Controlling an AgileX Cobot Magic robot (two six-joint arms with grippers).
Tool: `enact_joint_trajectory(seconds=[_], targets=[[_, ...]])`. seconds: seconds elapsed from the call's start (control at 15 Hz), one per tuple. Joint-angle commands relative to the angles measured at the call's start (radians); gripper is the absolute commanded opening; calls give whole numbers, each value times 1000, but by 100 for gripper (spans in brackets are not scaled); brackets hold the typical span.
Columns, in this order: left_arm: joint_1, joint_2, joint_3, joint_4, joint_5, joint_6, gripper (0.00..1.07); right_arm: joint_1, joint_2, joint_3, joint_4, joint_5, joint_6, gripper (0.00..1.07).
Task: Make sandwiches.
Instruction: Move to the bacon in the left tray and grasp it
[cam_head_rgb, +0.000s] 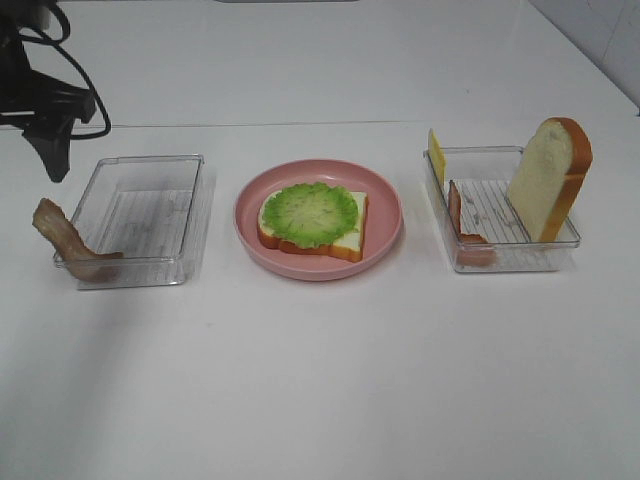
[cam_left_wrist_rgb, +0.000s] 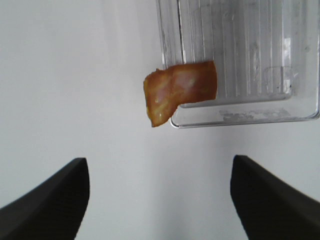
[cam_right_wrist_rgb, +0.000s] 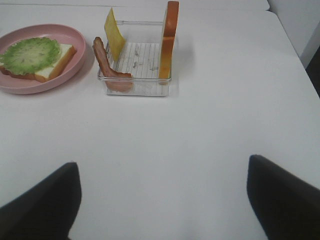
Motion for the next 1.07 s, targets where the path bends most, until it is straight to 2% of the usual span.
enact_joint_trajectory(seconds=[0.07, 0.27, 0.33, 0.47, 0.73, 0.87, 1.07], targets=[[1, -2, 45, 4, 14, -7, 74, -7, -16, 1, -2, -9, -13, 85], [41, 33, 50, -20, -16, -4, 74, -7, -16, 1, -2, -9, -13, 85], [75, 47, 50, -63, -35, 17, 74, -7, -16, 1, -2, -9, -13, 85], [94, 66, 50, -143, -63, 68, 74, -7, -16, 1, -2, -9, -13, 85], [94, 122, 49, -143, -106, 71, 72, -7, -16, 1, -2, -9, -13, 85], [94, 174, 46, -140, -122, 71, 62, -7, -16, 1, -2, -9, -13, 85], [94, 190, 46, -140, -135, 71, 61, -7, -16, 1, -2, -9, -13, 85]])
